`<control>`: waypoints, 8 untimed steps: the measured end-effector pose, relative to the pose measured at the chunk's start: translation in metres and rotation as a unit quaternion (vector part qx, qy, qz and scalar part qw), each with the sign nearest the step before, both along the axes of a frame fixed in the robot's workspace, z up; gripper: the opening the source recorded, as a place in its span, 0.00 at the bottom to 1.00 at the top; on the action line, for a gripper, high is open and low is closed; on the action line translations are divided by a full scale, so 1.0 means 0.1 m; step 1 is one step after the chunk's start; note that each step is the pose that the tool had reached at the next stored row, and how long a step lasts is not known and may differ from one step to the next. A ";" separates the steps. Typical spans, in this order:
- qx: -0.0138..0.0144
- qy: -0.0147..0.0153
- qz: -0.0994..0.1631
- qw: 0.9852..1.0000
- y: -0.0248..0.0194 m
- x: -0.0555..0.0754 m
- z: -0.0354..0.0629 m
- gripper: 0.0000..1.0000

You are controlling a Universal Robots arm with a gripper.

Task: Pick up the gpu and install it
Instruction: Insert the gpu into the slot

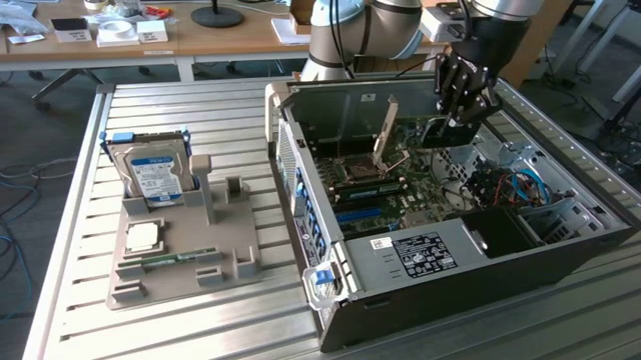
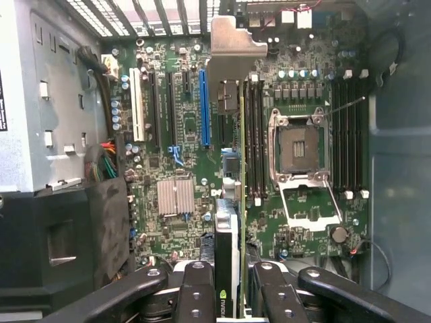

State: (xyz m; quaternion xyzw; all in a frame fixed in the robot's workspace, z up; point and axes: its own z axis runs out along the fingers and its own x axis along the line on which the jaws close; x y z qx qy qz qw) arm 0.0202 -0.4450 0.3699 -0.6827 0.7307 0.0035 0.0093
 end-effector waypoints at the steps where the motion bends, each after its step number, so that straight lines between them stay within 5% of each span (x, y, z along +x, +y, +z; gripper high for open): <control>1: 0.000 0.000 0.000 1.000 0.000 0.00 0.000 0.27; 8: 0.000 0.000 0.000 1.000 0.000 -0.01 -0.062 0.27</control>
